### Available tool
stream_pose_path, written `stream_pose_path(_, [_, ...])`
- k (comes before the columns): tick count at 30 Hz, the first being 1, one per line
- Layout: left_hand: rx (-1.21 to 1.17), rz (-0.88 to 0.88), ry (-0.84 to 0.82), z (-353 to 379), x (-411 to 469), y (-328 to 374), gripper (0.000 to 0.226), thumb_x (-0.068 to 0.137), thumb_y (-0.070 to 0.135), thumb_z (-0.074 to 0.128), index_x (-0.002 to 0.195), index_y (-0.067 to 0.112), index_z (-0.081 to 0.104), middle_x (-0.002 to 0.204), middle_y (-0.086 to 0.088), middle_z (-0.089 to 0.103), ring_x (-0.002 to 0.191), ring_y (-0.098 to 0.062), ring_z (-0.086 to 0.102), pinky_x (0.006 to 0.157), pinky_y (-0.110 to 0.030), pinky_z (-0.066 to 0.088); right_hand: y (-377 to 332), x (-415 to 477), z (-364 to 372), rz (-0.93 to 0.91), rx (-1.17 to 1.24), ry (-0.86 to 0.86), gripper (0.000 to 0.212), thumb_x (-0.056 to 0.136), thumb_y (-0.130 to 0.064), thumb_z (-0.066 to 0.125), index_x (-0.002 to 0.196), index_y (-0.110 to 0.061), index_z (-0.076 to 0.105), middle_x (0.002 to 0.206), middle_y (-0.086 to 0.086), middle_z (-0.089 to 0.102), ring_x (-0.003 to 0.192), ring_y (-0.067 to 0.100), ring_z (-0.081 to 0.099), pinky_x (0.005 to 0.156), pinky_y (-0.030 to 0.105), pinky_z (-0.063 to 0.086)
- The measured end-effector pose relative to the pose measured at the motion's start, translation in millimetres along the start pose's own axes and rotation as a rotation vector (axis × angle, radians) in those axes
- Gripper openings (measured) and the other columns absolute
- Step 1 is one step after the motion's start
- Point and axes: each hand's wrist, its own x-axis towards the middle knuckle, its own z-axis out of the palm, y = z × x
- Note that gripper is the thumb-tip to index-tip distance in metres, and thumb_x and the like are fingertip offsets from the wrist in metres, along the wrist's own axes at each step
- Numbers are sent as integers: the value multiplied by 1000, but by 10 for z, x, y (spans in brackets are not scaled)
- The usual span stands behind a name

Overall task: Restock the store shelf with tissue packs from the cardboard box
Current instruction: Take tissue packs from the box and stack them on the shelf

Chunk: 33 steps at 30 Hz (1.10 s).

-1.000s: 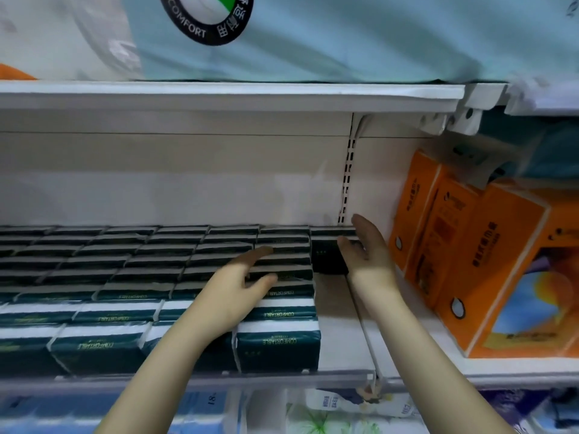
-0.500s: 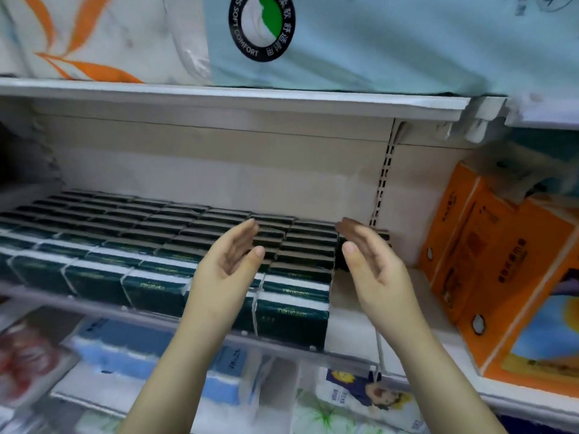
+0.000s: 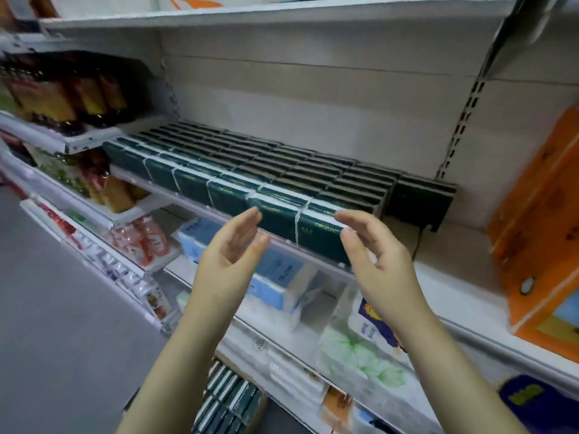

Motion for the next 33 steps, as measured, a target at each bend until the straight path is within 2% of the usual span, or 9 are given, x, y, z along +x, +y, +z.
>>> stream_pose_path(5, [46,-71,129,-489,-324,-74,41,92,25,61,132,33,55,130,20,59,119,5,54,95,-21,46,-120,-83,499,-13,64,-165,31,98,-33,49,127,-27,58,125,-22,60,120,-6,52,106,31,44])
stream_pose_path(9, [39,-106,237,-892,-482,-130,40,93,22,61,131,31,56,128,17,61,118,2,56,89,-13,49,-206,-88,903,-54,96,-249,28,100,-27,49,127,-22,59,124,-17,61,120,-2,53,107,34,43])
stream_pose_path(14, [-41,-211,334,-1502,-658,-249,34,93,21,60,126,31,59,121,15,66,115,-6,61,102,-34,46,-255,-139,1577,-19,99,-372,24,100,-26,51,122,-23,61,120,-16,64,116,-2,56,106,36,44])
stream_pose_path(20, [-10,-285,385,-2370,-862,-385,35,94,21,59,129,27,58,123,13,65,111,2,60,95,-20,50,-433,-237,2538,38,83,-539,18,100,-26,51,113,-33,61,113,-17,67,108,-4,59,96,18,44])
stream_pose_path(23, [-8,-322,397,-2721,-975,-529,35,94,22,60,128,28,58,121,17,65,107,7,60,89,-10,49,-434,-364,3006,95,114,-581,18,100,-24,51,111,-32,62,113,-13,68,108,-2,60,92,12,44])
stream_pose_path(25, [1,-347,408,-2910,-1039,-647,34,94,23,60,127,28,59,119,18,65,105,9,60,87,-10,49,-393,-457,3249,141,133,-591,17,100,-23,50,109,-33,63,111,-12,69,107,-1,61,92,13,44])
stream_pose_path(28, [10,-399,398,-3107,-1107,-823,32,94,25,61,126,30,59,119,20,65,106,11,59,87,-12,47,-261,-563,3486,229,136,-582,19,101,-23,48,108,-32,64,109,-13,70,106,-1,62,96,22,46])
stream_pose_path(31, [17,-453,384,-3201,-1128,-997,32,94,24,60,126,28,59,120,21,63,103,16,57,77,-1,45,-48,-604,3613,334,105,-596,22,102,-25,47,114,-24,64,108,-12,70,108,3,62,101,31,47])
stream_pose_path(33, [38,-495,369,-3238,-1101,-1159,32,95,24,60,127,27,59,120,22,61,100,19,56,72,2,43,106,-588,3690,408,84,-606,23,102,-25,45,116,-21,64,108,-10,70,106,6,63,99,29,48])
